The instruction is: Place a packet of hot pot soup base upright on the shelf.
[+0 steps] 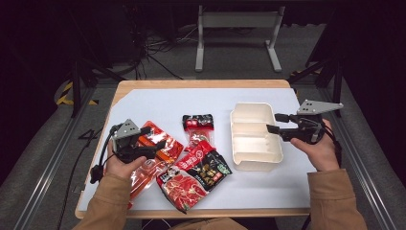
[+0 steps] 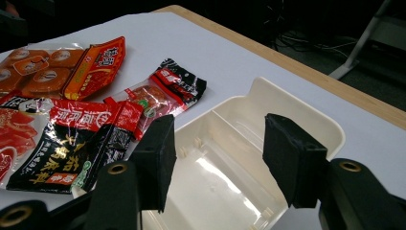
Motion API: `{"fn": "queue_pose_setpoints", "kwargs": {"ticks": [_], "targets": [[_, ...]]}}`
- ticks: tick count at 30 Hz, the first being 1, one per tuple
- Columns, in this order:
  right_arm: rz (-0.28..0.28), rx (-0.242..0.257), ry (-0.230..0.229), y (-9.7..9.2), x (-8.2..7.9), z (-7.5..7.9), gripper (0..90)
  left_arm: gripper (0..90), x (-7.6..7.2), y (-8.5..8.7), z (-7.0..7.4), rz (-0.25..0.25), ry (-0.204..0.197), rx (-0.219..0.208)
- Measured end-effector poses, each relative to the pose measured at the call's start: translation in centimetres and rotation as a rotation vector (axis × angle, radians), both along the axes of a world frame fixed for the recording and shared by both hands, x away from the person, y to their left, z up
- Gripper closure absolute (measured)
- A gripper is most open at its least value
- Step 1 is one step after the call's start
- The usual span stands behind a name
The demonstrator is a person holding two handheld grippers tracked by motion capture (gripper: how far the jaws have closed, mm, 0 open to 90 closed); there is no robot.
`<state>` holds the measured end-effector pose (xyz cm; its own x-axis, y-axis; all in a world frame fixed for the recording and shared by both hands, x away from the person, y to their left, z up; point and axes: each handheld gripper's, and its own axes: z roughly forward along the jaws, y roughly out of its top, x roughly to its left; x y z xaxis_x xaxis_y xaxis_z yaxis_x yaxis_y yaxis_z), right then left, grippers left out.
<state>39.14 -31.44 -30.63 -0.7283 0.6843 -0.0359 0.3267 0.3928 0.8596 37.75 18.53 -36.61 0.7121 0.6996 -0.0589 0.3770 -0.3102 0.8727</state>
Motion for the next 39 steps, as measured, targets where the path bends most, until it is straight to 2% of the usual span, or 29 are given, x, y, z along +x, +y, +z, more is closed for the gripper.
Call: {"fn": "queue_pose_setpoints", "kwargs": {"ticks": [3, 8, 12, 13, 16, 23, 28, 35, 39], "targets": [[0.000, -0.005, -0.001, 0.0, 0.0, 0.0, 44.5, 24.5, 0.0, -0.3, 0.2, 0.003, 0.008, -0.018], [-0.009, -0.005, -0.002, -0.1, 0.0, -0.1, 44.5, 27.4, -0.1, -1.0, 1.2, -0.053, -0.008, -0.042], [-0.017, 0.001, -0.007, -0.3, 0.0, 0.0, 44.4, 32.5, 0.3, -2.5, 1.6, -0.107, 0.023, -0.029], [-0.018, -0.001, -0.009, -0.3, 0.0, 0.1, 44.4, 33.5, 0.4, -2.9, 1.6, -0.108, 0.032, -0.027], [-0.019, 0.003, -0.014, -0.4, -0.1, 0.2, 44.3, 34.8, 0.6, -3.9, 1.9, -0.111, 0.019, -0.004], [-0.025, 0.005, -0.010, -0.5, 0.0, 0.1, 43.9, 33.2, 1.0, -5.5, 2.1, -0.129, 0.049, -0.011], [-0.023, 0.004, -0.008, -0.4, 0.0, 0.1, 43.5, 32.9, 1.4, -6.6, 1.9, -0.141, 0.041, -0.003], [-0.024, 0.002, -0.006, -0.3, 0.1, 0.0, 42.2, 33.7, 1.9, -7.7, 2.0, -0.159, 0.056, -0.021], [-0.023, 0.006, -0.003, -0.3, 0.1, 0.0, 41.3, 33.7, 2.2, -8.7, 1.9, -0.180, 0.063, -0.002]]}}
